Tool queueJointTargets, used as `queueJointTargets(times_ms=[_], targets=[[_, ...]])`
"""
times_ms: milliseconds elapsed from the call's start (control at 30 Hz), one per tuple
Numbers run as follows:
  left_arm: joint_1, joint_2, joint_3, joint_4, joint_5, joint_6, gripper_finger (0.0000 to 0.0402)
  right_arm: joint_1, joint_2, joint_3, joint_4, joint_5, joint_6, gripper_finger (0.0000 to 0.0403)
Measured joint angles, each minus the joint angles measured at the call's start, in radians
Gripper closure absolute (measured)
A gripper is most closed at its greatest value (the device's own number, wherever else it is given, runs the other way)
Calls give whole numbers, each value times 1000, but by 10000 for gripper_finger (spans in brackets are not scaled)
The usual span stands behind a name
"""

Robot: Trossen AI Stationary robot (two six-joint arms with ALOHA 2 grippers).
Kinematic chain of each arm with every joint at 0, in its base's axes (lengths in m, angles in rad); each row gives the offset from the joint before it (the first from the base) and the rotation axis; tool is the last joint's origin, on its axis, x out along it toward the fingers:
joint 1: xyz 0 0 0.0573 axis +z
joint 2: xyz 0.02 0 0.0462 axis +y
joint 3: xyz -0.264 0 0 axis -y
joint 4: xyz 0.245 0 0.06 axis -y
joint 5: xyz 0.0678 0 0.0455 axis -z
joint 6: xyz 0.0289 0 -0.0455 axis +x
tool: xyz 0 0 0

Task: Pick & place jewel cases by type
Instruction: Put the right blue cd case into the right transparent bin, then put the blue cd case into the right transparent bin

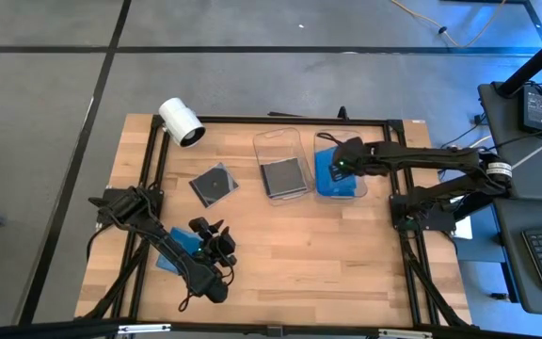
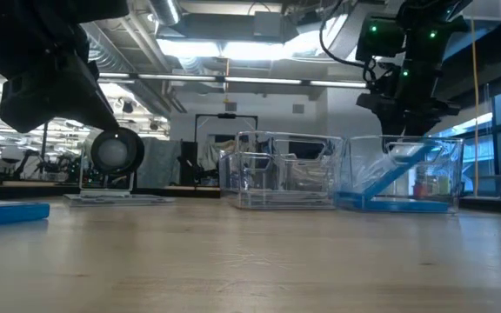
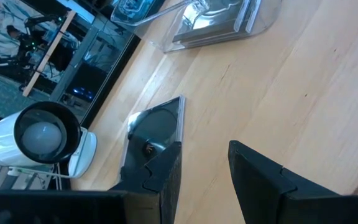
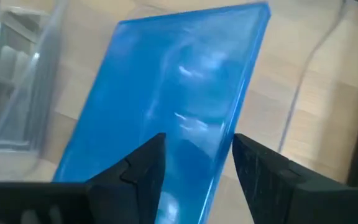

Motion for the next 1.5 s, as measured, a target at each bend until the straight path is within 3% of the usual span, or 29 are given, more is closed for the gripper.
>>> queueJointTargets(times_ms=[300,567,667,900,1067,1233,1400,1500], targets=[[0,0,0,1,36,13,272,-10,0,0,-104,-9,2,215],[-7,-4,25,-110,537,41,272,72,0,0,-37,-40,-2,215],[-30,-19,42,-118,637,111,272,120,0,0,25,-2,-20,215],[-85,-25,95,-116,745,237,285,245,1,0,111,41,-23,215],[-112,-25,93,-109,805,3,321,341,1,0,248,68,-56,215],[-112,-25,87,-107,866,-252,354,412,1,0,427,-15,-167,215],[-119,-40,80,-110,817,-242,364,454,1,0,517,-43,-242,215],[-129,-123,44,-96,794,-259,372,460,1,0,519,-43,-254,215]])
